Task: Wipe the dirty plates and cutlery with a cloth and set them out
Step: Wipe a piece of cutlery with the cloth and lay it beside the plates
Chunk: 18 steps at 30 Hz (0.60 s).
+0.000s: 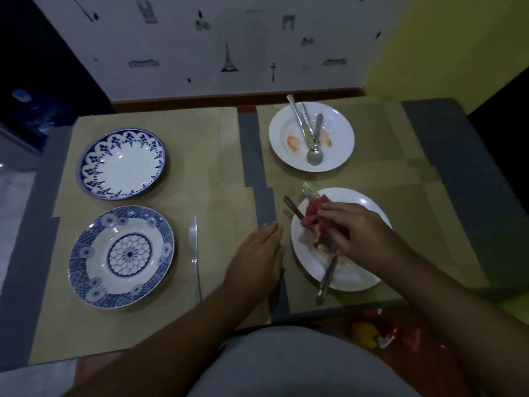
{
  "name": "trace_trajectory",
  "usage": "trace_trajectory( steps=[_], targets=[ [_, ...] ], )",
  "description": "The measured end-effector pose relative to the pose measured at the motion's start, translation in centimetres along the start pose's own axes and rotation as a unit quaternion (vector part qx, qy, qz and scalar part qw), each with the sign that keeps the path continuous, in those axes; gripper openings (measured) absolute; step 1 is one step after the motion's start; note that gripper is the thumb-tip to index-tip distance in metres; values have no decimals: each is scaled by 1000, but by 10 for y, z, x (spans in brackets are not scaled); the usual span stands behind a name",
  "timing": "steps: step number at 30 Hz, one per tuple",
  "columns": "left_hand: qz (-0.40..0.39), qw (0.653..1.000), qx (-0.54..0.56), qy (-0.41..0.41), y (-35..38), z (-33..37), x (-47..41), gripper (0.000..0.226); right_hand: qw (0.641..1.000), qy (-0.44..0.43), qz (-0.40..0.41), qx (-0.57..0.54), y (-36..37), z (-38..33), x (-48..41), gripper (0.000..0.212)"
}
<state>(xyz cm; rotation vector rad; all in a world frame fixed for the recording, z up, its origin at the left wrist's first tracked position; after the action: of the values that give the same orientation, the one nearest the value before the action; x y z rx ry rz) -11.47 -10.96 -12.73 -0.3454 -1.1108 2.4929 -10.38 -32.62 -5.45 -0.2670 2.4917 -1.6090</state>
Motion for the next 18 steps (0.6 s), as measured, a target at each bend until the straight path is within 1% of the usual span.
trace_trajectory(
  steps=[3, 6, 8, 10, 14, 16, 18],
  targets=[
    [-18, 1000, 8, 17, 13, 21, -7, 34, 1000, 16, 19, -5, -12, 18, 16, 36],
    [-58, 998, 8, -3, 29, 36, -10, 27, 999, 43, 10, 9, -11, 41, 32, 38],
    [-65, 998, 6, -13, 38, 46, -12, 20, 998, 65, 9, 17, -8, 53, 41, 40],
    [-75, 997, -12, -23, 45, 58, -14, 22, 997, 74, 11, 15, -7, 59, 48, 40],
    [-130, 987, -39, -90, 55, 70, -22, 30, 996, 90, 11, 6, -6, 66, 59, 39],
    [-143, 982, -52, -113, 59, 71, -25, 30, 995, 96, 11, -1, -5, 68, 62, 39],
    [-147, 977, -43, -146, 61, 70, -26, 29, 995, 98, 11, -3, -4, 69, 64, 39]
  ],
)
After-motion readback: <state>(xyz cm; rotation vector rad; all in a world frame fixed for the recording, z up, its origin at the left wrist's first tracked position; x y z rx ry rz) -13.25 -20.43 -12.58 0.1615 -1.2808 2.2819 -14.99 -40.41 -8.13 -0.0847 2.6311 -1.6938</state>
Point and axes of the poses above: each hand's wrist, its own x-axis away from the middle knuckle, its own y-axis out of the palm, z = x × y, the point moved 2 cm from there along -x, towards the middle knuckle, and after that the axes turned 6 degrees about x, right-handed, at the moved point
